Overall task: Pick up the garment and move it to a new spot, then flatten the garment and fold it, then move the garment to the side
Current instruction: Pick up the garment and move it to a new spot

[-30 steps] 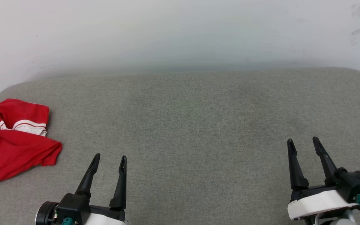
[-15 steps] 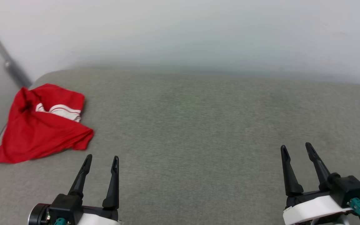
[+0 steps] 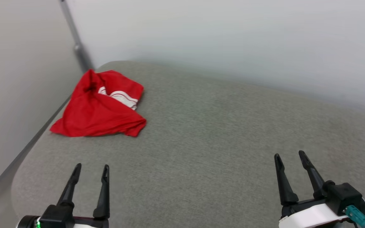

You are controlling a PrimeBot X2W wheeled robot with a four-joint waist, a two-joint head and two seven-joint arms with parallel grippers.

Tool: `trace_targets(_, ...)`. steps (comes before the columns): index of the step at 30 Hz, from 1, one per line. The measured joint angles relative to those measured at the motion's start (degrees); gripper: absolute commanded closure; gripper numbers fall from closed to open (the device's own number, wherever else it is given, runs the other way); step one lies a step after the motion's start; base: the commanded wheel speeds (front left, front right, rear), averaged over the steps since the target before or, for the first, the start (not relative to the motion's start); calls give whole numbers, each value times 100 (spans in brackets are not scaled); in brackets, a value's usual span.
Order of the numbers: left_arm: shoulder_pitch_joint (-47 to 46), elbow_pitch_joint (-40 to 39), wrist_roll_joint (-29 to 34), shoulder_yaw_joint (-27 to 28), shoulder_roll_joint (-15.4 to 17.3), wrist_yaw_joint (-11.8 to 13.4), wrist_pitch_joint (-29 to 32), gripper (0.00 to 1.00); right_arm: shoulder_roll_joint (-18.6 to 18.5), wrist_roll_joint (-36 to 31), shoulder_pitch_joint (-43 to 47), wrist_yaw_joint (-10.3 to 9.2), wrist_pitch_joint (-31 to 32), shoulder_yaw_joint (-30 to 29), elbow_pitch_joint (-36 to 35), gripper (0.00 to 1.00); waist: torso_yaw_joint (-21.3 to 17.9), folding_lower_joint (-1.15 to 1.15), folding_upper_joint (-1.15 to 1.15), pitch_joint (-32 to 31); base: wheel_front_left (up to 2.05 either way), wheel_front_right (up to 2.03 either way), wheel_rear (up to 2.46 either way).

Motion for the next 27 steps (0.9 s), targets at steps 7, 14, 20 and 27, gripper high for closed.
trace_targets(7, 96, -70, 82, 69, 65, 0, 0, 0, 2, 36, 16, 0, 0, 241, 73, 0, 542, 0, 0, -102, 0, 0, 0)
trace_targets(14, 143, -216, 185, 243, 10, 0, 0, 0, 2, 70, -38, 0, 0, 376, 93, 0, 698, 0, 0, -85, 0, 0, 0)
trace_targets(20, 147, -225, 151, 260, -37, 0, 0, 0, 2, 93, -102, 0, 0, 407, 159, 0, 722, 0, 0, -60, 0, 0, 0)
trace_targets(27, 153, -144, -44, 260, -46, -1, 0, 0, 2, 142, -105, 0, 0, 415, 170, 0, 699, 0, 0, -95, 0, 0, 0)
